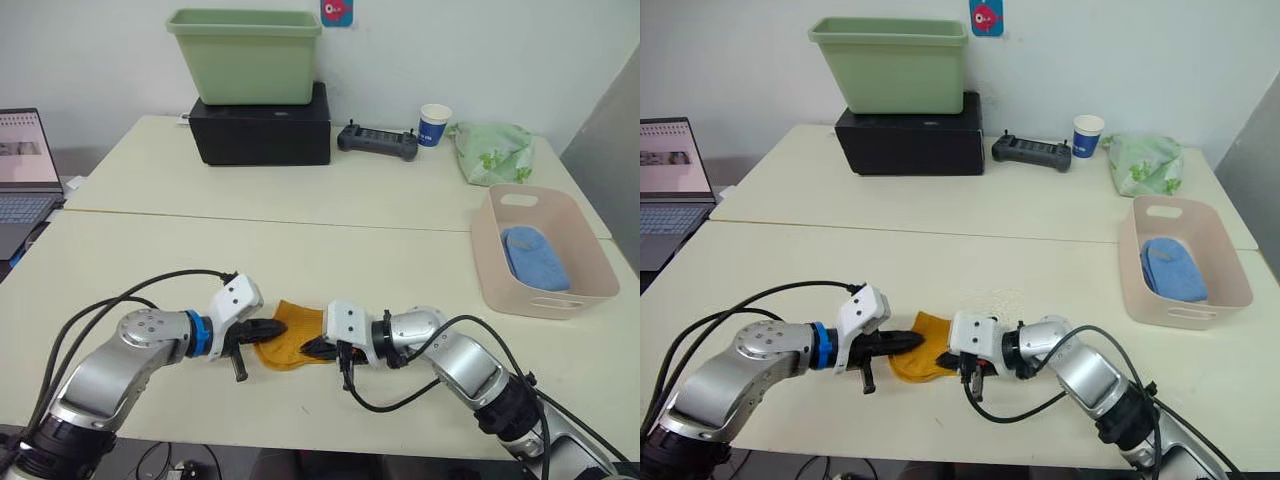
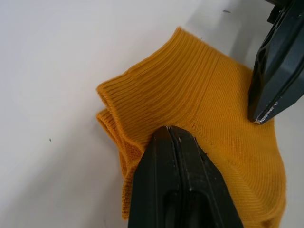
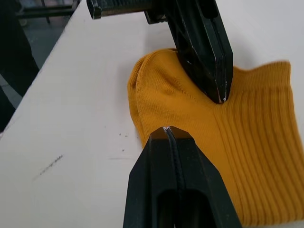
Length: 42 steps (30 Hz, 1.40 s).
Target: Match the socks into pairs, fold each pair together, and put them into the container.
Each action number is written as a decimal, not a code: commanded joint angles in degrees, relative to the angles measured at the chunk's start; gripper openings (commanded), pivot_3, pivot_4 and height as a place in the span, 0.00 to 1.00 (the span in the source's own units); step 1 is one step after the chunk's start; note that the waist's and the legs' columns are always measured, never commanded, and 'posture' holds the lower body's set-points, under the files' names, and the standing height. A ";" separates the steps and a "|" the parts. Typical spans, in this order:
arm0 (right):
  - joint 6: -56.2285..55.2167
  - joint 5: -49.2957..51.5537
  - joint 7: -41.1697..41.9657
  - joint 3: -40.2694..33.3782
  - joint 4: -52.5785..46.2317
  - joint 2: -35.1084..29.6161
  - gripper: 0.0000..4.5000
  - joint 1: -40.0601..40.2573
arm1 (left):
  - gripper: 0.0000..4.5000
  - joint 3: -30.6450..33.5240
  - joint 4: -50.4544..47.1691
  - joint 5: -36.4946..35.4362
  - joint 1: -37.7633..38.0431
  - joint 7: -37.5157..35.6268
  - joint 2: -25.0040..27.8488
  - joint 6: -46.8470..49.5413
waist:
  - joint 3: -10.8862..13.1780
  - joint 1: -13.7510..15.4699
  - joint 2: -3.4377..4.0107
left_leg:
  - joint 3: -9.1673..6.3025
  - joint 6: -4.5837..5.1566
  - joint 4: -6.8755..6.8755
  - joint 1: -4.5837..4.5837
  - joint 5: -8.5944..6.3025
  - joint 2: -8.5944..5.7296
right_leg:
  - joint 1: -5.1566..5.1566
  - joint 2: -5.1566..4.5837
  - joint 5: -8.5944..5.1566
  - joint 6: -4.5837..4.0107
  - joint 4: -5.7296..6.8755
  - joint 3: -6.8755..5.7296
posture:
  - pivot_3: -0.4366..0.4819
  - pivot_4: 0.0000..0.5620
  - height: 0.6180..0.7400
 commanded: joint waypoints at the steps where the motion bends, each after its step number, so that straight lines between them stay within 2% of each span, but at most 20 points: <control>1: -0.95 -0.88 1.24 -1.06 -2.56 -3.15 0.01 2.47 | 0.00 -0.57 1.63 2.93 1.57 1.17 0.32 -1.30 | -0.01 0.15 0.00 | 0.00 0.00 0.00 0.00 0.00 0.00 | 0.00 -0.01 0.00 0.00 0.00 0.00 | 0.48 0.27 0.83; 5: -0.93 0.70 1.24 -4.99 -5.47 -6.61 0.01 5.59 | 0.00 -0.18 1.40 3.49 1.80 0.24 0.97 -3.66 | -0.01 0.40 0.01 | 0.02 0.00 0.00 0.06 0.00 0.00 | 0.06 -0.01 0.00 0.00 0.00 0.02 | 0.48 0.27 0.83; 10: 9.23 8.43 -3.31 -14.44 -13.63 -4.50 0.01 8.14 | 0.00 3.81 -3.60 -3.45 -1.64 -4.43 2.62 -0.19 | 0.01 0.31 -0.01 | 0.07 0.00 0.00 -0.01 0.00 0.03 | 0.03 0.04 0.00 0.00 0.01 -0.02 | 0.48 0.27 0.83; 13: 18.11 11.41 -7.44 -18.37 -15.55 -2.39 0.01 8.55 | 0.00 1.14 -1.58 -0.95 -3.65 -4.64 3.02 -0.87 | 0.01 0.52 -0.01 | 0.04 0.00 -0.01 -0.02 0.00 0.03 | 0.05 0.05 0.00 0.00 0.01 -0.09 | 0.48 0.27 0.83; 16: 24.03 12.65 -9.41 -18.68 -16.36 -1.75 0.01 7.56 | 0.00 -1.39 1.28 1.79 -3.75 -4.87 3.09 -2.25 | 0.01 0.56 0.00 | 0.07 -0.01 -0.01 0.00 0.00 -0.01 | 0.05 0.02 0.00 0.00 -0.03 0.01 | 0.48 0.27 0.83; 19: 34.64 18.22 -8.43 -18.97 -16.22 -1.17 0.01 5.30 | 0.00 -2.60 3.89 3.46 -2.26 -5.67 3.40 -3.82 | 0.01 0.49 0.00 | 0.12 0.00 -0.01 -0.02 0.00 0.00 | -0.02 0.02 0.00 0.00 -0.03 0.09 | 0.48 0.27 0.83; 20: 39.94 19.88 -10.26 -20.92 -14.97 1.06 0.01 4.56 | 0.00 -3.06 4.90 4.32 -1.46 -5.97 3.65 -5.01 | 0.01 0.46 0.00 | 0.12 0.00 -0.01 -0.02 0.00 0.01 | -0.02 0.02 0.00 0.00 -0.02 0.08 | 0.48 0.27 0.83; 23: 50.36 22.85 -14.69 -25.44 -12.54 6.59 0.22 3.00 | 0.00 -3.75 7.14 5.84 -0.29 -5.85 3.11 -7.05 | -0.01 0.41 0.02 | 0.13 0.00 -0.03 0.04 0.00 0.03 | 0.02 0.03 0.00 0.00 0.01 0.07 | 0.48 0.27 0.83; 26: 55.27 24.61 -16.51 -26.89 -12.11 9.22 0.44 2.15 | 0.00 -4.00 7.65 6.36 0.13 -6.01 3.01 -8.34 | -0.02 0.54 0.03 | 0.23 0.00 -0.04 0.03 0.00 0.01 | 0.01 0.02 0.00 0.00 0.00 0.06 | 0.48 0.27 0.83; 33: 59.45 25.19 -21.59 -27.75 -6.89 16.44 0.98 0.97 | 0.00 -3.47 7.24 6.41 0.98 -5.86 3.09 -8.80 | -0.27 -0.20 0.10 | 0.28 0.01 -0.07 0.09 -0.01 0.03 | 0.03 0.05 0.00 0.00 0.00 0.10 | 0.48 0.27 0.83; 42: 57.78 25.01 -26.76 -30.66 4.56 27.86 0.99 -1.56 | 0.00 -2.08 6.92 6.27 1.98 -5.52 3.26 -8.63 | -0.64 -1.08 0.35 | 0.32 0.01 -0.13 0.15 -0.01 0.05 | 0.04 0.09 -0.01 0.01 0.01 0.11 | 0.48 0.27 0.83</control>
